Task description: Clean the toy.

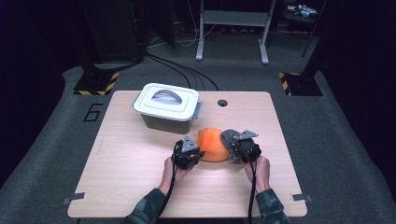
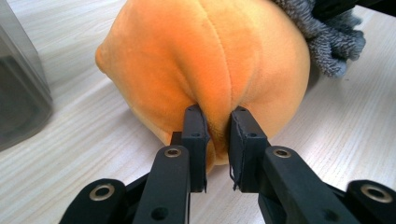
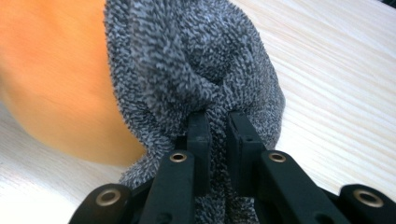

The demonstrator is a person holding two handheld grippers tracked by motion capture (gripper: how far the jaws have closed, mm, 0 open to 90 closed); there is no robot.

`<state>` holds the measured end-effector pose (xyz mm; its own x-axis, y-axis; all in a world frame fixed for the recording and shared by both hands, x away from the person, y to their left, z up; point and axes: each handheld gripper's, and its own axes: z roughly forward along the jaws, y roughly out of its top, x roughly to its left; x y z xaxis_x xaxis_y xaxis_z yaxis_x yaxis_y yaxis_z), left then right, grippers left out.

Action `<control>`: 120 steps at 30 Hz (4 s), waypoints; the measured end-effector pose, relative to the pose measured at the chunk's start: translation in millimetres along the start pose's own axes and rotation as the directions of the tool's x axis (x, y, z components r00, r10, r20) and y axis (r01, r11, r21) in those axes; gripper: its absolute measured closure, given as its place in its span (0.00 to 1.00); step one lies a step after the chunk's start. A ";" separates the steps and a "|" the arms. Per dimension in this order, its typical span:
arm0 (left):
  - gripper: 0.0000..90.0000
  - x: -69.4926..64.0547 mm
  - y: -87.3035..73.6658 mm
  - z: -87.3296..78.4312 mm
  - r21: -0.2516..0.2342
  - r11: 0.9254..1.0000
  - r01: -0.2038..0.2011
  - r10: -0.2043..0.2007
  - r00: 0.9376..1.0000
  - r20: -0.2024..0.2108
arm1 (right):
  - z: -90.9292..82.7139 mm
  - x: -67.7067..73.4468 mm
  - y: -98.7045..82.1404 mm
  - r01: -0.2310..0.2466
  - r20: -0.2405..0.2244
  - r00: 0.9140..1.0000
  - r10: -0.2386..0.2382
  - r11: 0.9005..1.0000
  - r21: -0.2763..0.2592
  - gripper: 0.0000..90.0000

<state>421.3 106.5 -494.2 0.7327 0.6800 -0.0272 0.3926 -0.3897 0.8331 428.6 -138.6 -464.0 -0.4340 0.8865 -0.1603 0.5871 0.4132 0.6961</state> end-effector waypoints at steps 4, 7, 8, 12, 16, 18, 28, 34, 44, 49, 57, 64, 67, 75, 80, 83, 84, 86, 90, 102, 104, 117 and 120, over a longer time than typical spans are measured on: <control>0.86 2.6 -0.7 0.0 0.004 1.000 0.002 -0.002 1.000 0.012 | -16.0 -1.1 9.4 0.003 0.009 1.000 -0.003 0.998 -0.068 0.89; 0.86 2.6 -0.3 -0.3 0.007 1.000 -0.009 0.009 1.000 0.011 | -27.6 8.8 22.9 0.047 0.010 0.999 -0.046 0.992 -0.118 0.89; 0.86 2.5 -0.4 -0.3 0.007 1.000 -0.009 0.009 1.000 0.008 | -27.4 15.2 28.7 0.058 0.000 0.998 -0.059 0.990 -0.125 0.89; 0.84 2.9 -0.4 -1.8 0.003 1.000 -0.005 0.005 1.000 0.015 | -6.6 27.2 31.0 0.088 0.017 0.996 -0.088 0.995 -0.042 0.90; 0.74 0.7 0.8 -3.6 -0.008 1.000 -0.003 0.003 1.000 0.008 | -2.9 20.9 21.6 0.050 0.001 0.999 -0.050 0.998 -0.049 0.90; 0.65 -0.7 1.3 -5.3 -0.022 1.000 0.017 -0.017 1.000 0.002 | -3.9 19.6 18.9 0.049 0.004 0.999 -0.049 0.998 -0.038 0.90; 0.36 7.0 -7.2 -7.6 -0.012 0.988 0.152 -0.152 0.988 -0.025 | -2.4 13.3 12.7 0.035 0.007 0.999 -0.035 0.998 -0.048 0.90; 0.29 3.3 -7.6 -6.8 -0.019 0.987 0.162 -0.162 0.986 -0.025 | -2.1 12.4 11.7 0.023 0.005 1.000 -0.022 0.998 -0.056 0.90; 0.21 1.9 -8.4 -8.3 -0.035 0.982 0.187 -0.188 0.982 -0.029 | -3.0 11.9 9.6 0.016 0.001 1.000 -0.016 0.998 -0.062 0.91; 0.18 -2.3 -9.7 -7.3 -0.035 0.977 0.209 -0.210 0.978 -0.023 | -2.9 8.7 8.0 0.007 0.006 1.000 -0.006 0.998 -0.064 0.91; 0.18 -11.5 -9.1 11.3 -0.007 0.960 0.280 -0.279 0.960 0.023 | -1.9 3.6 2.6 -0.026 0.008 1.000 0.027 0.998 -0.056 0.91; 0.24 -13.3 3.3 23.3 -0.073 0.935 0.347 -0.345 0.938 0.042 | -2.8 6.9 0.7 -0.017 0.007 1.000 0.018 0.998 -0.064 0.91; 0.35 -13.9 2.6 27.3 -0.105 0.933 0.344 -0.339 0.939 0.060 | -2.4 7.6 -0.2 -0.014 0.010 1.000 0.015 0.998 -0.065 0.92; 0.73 -10.4 7.3 20.1 -0.135 0.944 0.301 -0.290 0.952 0.093 | -10.7 3.5 -0.2 -0.033 0.000 0.999 0.033 0.996 -0.085 0.92; 0.75 -9.0 27.7 -7.2 -0.075 0.994 0.081 -0.077 0.995 0.057 | -30.9 -3.1 7.0 -0.043 -0.025 0.999 0.040 0.991 -0.129 0.92; 0.74 -7.1 37.1 -17.9 -0.013 1.000 -0.003 0.004 0.998 0.066 | -45.0 -2.7 16.9 -0.036 -0.030 0.999 0.031 0.986 -0.165 0.92; 0.74 -6.4 39.1 -19.7 0.005 1.000 -0.024 0.024 0.998 0.066 | -50.1 -1.4 20.7 -0.039 -0.035 0.999 0.034 0.984 -0.176 0.92; 0.74 -5.2 42.7 -23.3 0.030 0.998 -0.059 0.057 0.996 0.072 | -59.3 2.0 28.5 -0.032 -0.049 0.999 0.022 0.977 -0.210 0.92; 0.74 -6.8 46.2 -24.4 0.059 0.992 -0.115 0.109 0.989 0.103 | -67.1 20.4 46.3 0.035 -0.075 0.996 -0.053 0.974 -0.223 0.92; 0.41 -8.0 30.0 -15.4 -0.051 0.996 0.072 -0.068 0.995 0.067 | -23.3 20.2 40.1 0.025 -0.046 0.999 -0.029 0.997 -0.070 0.92; 0.37 -11.2 22.1 -13.6 -0.073 0.987 0.146 -0.141 0.988 0.061 | -21.6 18.1 36.6 0.016 -0.051 0.998 -0.019 0.997 -0.070 0.92; 0.77 -18.7 22.4 -7.3 -0.085 0.993 0.077 -0.073 0.996 0.053 | -28.1 11.2 31.3 -0.002 -0.037 0.999 -0.001 0.996 -0.094 0.92; 0.78 -14.2 33.2 -17.8 -0.041 0.999 -0.005 0.007 0.999 0.051 | -39.1 8.6 34.9 -0.014 -0.049 0.999 0.008 0.993 -0.119 0.92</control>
<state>414.0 95.0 -456.2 0.7626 0.6450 -0.0494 0.3657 -0.3669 0.8553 418.6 -124.7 -413.7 -0.4622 0.8786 -0.1198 0.5078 0.3730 0.7765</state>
